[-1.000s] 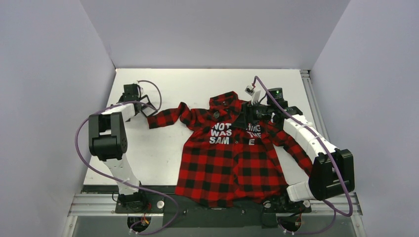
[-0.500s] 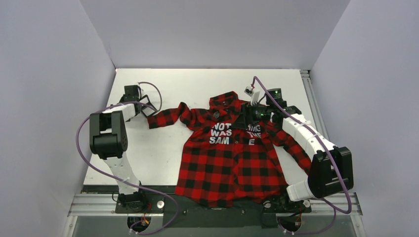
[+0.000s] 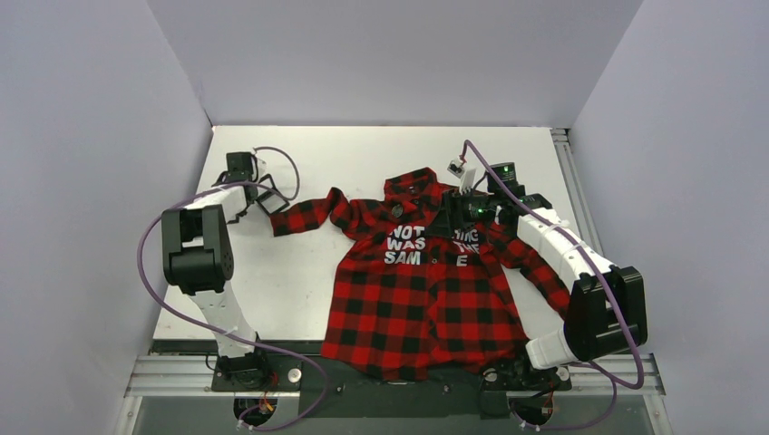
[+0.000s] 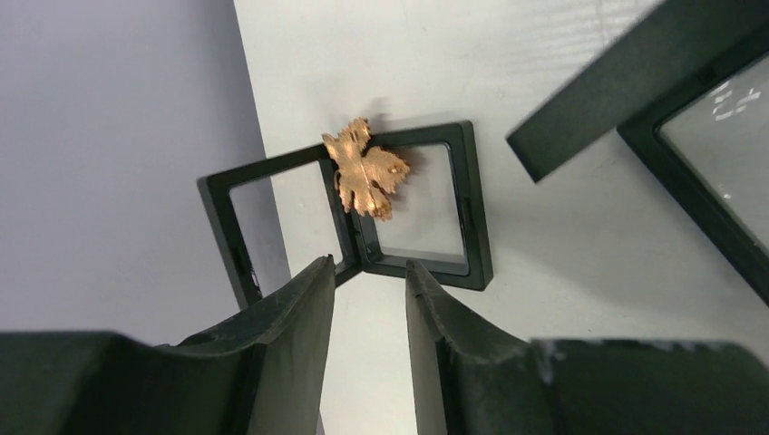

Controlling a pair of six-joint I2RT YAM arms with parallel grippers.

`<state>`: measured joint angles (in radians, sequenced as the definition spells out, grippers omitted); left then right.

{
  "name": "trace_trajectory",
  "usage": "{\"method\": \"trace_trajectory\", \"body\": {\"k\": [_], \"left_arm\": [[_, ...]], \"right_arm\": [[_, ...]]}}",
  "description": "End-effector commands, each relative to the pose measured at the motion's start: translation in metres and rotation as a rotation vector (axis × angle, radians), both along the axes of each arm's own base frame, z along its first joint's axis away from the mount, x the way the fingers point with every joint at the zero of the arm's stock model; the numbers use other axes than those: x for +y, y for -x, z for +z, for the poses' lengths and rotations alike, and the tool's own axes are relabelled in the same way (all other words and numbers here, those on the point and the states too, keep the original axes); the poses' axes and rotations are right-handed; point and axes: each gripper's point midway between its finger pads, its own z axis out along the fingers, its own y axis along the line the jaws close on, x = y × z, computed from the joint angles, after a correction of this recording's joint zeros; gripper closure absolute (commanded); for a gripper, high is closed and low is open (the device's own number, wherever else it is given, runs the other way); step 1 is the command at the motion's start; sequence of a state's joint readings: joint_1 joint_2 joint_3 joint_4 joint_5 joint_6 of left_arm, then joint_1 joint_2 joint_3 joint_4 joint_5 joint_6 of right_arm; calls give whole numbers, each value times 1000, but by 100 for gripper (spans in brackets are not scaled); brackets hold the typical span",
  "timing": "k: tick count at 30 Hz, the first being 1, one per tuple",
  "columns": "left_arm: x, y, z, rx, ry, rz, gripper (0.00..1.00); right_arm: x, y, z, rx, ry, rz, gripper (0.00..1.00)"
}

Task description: Remove the brooch from the garment

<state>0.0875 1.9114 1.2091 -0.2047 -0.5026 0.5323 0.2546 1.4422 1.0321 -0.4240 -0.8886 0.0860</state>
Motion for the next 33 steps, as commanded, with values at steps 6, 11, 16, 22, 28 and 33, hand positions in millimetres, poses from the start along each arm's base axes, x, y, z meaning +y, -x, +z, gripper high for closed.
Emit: {"method": "trace_trajectory", "body": {"k": [6,11,16,22,28,33], "left_arm": [[8,-31,20,-98,130,41,67],[12,-33,12,-86,189,58,67],[17,-31,-3,-62,241,83,66],[21,-33,-10,-60,262,99,74],[23,-33,-5,-71,305,115,82],[23,-34,7,-97,336,121,82]], "right_arm": [[3,-9,21,-75,-26,28,44],[3,-9,21,-74,-27,29,44],[3,-9,19,-68,-25,28,44],[3,-10,18,-63,-27,27,44],[4,-10,18,-58,-31,27,44],[5,-9,18,-55,-33,32,44]]}}
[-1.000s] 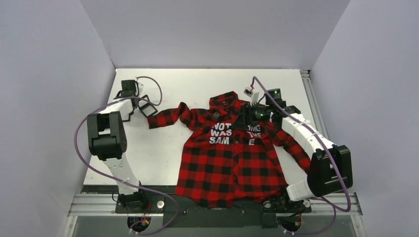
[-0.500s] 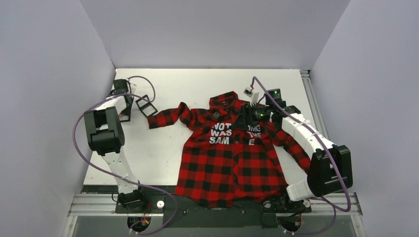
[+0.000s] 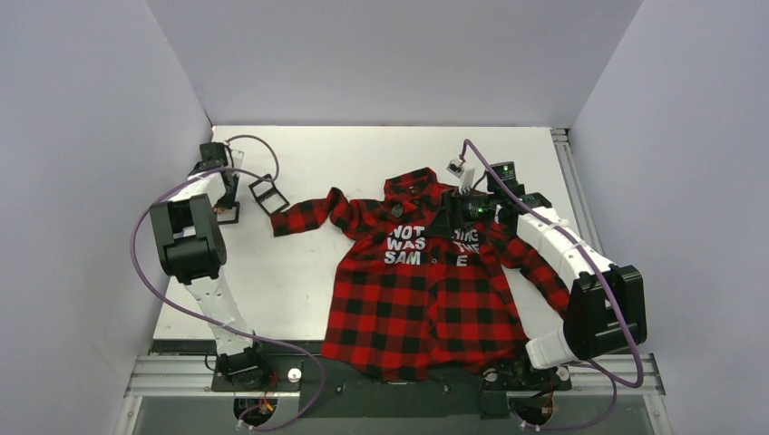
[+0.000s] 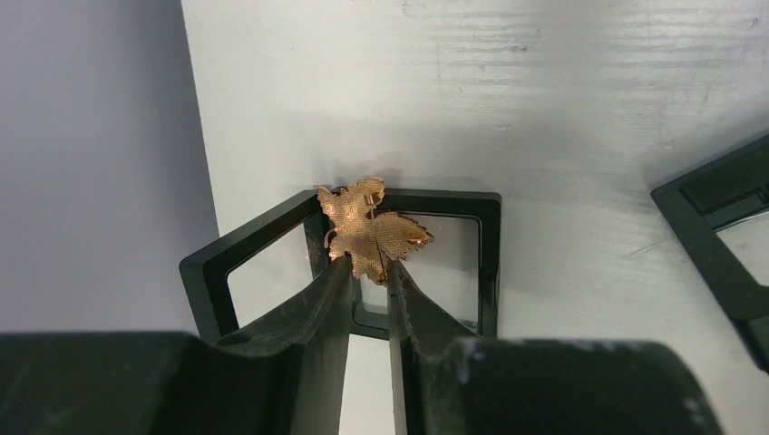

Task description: Remove the brooch from the garment

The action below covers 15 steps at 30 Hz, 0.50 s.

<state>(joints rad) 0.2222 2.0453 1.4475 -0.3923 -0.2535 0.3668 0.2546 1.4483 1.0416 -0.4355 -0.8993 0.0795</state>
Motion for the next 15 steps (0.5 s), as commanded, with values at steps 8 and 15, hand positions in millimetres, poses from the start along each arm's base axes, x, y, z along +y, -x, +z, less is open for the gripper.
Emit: {"method": "trace_trajectory", "body": {"k": [8,15], "left_arm": [[0,-21,25,-83,76,26,83],[3,-25,17,-78,97,43,84]], "right_arm": [[5,-9,15,-58,-28,25,44],[5,-9,15,-55,-27,28,44]]}}
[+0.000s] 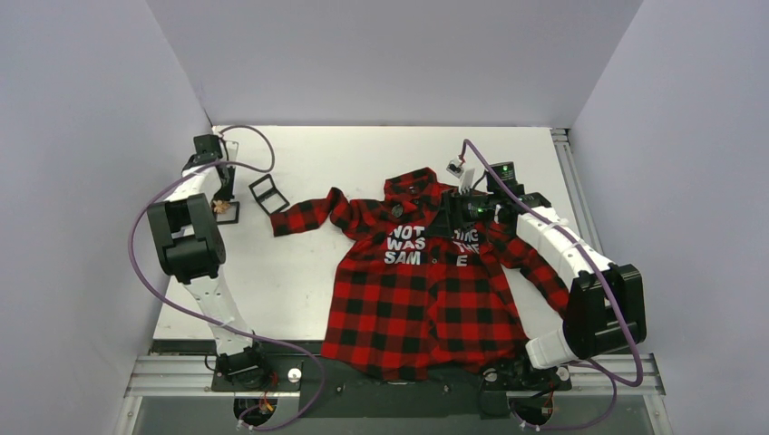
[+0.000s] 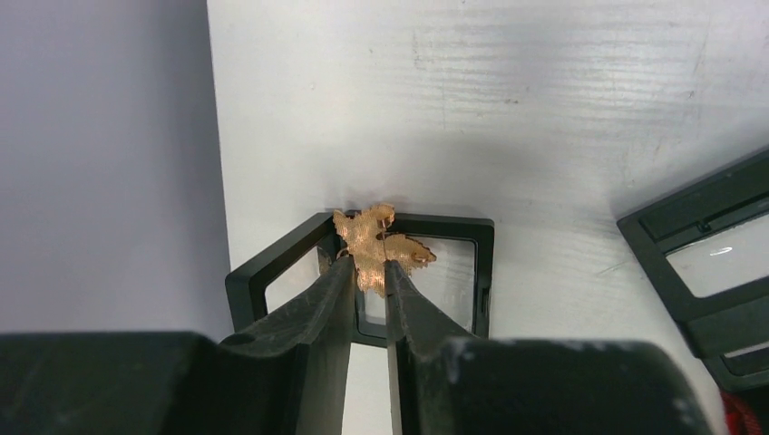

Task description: Remove the brooch from the garment

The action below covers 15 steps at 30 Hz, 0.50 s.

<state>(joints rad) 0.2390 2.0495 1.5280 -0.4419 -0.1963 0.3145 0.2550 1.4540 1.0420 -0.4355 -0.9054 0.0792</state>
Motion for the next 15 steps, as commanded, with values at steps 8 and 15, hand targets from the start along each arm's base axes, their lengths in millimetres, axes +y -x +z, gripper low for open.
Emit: {"method": "trace_trajectory", "body": {"k": [8,15], "left_arm": [[2,-6,-13,1,56,16,86],[9,0,-27,25,95,55,92]], "right_arm": [[5,-10,15,-58,-23,22,44],[4,-11,14,-55,-21,20,45]]}}
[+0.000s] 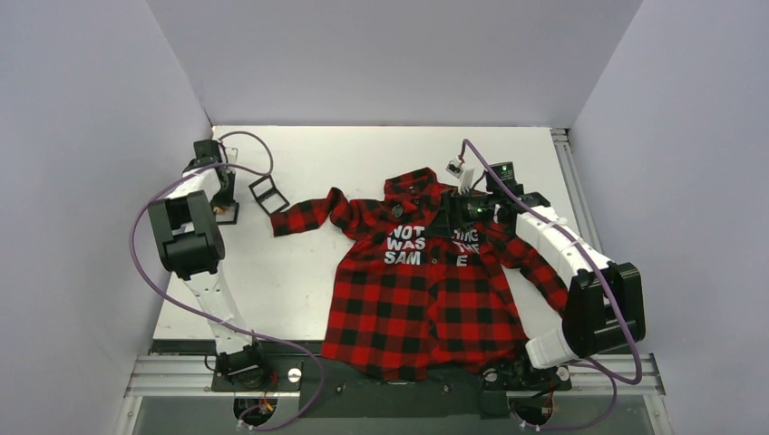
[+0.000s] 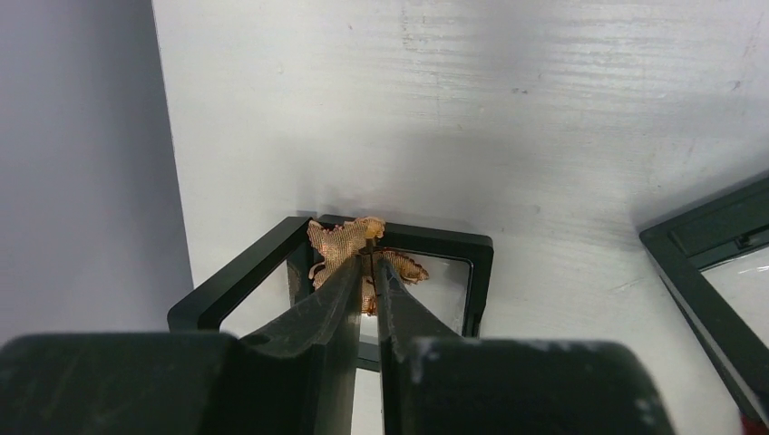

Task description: Remove the brooch from the garment

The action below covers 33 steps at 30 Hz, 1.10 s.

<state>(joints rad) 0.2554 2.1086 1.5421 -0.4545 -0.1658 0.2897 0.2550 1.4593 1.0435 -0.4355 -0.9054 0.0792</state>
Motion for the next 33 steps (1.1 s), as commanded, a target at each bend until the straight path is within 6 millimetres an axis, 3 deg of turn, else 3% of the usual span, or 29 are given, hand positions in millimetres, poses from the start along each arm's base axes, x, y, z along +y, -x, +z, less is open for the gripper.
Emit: {"method": "trace_trajectory", "body": {"k": [1,3,7,21,27,33], "left_arm": [[8,-3,-2,-12,54,38,94],[10,0,-4,-7,78,49,100],[6,1,3,-24,96,38,100],[-26,5,78,-159,139,-22,100],[-60,18,103,-186,200,-94,100],[-120,48,150,-241,257,-217,100]], "right_arm": [[4,-10,16,-59,-22,19,45],[4,-10,16,-58,-22,19,45],[5,-10,15,-53,-25,21,45],[7,-9,18,-64,-28,23,45],[8,-10,22,-78,-30,21,45],[11,-11,26,-86,-38,11,45]]}}
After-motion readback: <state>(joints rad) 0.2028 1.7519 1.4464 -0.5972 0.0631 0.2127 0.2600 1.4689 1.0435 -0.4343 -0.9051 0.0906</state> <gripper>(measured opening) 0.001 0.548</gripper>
